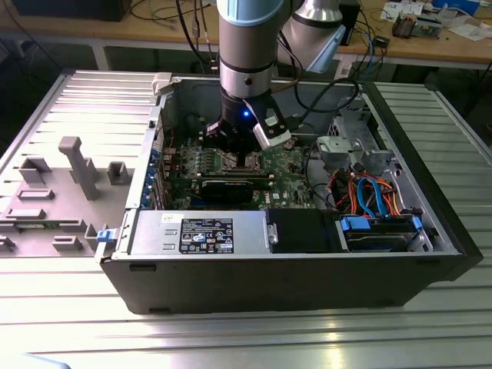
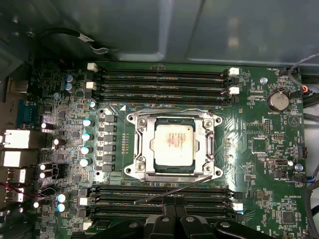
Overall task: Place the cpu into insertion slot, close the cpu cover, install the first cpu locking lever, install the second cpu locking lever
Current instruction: 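Install the second cpu locking lever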
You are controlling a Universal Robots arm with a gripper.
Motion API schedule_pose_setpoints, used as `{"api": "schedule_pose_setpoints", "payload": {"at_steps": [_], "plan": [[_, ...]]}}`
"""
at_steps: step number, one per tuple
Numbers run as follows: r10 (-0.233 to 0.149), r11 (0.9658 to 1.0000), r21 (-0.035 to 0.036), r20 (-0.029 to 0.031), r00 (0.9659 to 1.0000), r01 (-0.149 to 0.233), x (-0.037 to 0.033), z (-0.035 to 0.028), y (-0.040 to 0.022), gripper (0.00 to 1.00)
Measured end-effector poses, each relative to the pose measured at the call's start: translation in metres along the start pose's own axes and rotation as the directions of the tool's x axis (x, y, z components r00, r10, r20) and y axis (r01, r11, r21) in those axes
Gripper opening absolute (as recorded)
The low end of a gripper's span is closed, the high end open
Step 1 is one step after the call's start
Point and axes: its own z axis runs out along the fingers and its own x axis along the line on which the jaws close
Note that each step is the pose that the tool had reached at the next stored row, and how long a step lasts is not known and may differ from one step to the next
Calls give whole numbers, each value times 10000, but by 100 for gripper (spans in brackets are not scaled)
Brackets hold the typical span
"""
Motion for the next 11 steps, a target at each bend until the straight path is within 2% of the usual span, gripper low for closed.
{"api": "schedule_pose_setpoints", "payload": {"at_steps": [4,5,6,7,8,9,10,11], "plan": [[0,10000,0,-1,10000,0,1,0,0,11],[3,10000,0,-20,10000,-3,-3,0,0,11],[6,10000,-1,-82,10000,-6,-5,-1,-1,11],[15,10000,-5,-176,9998,-15,-6,0,0,11],[19,10000,-6,-241,9997,-19,-6,0,0,11],[31,10000,-13,-416,9991,-31,-10,0,0,11],[10,10000,-20,-617,9981,-11,-12,0,1,11],[-134,9999,-35,-694,9975,132,-13,0,2,11]]}}
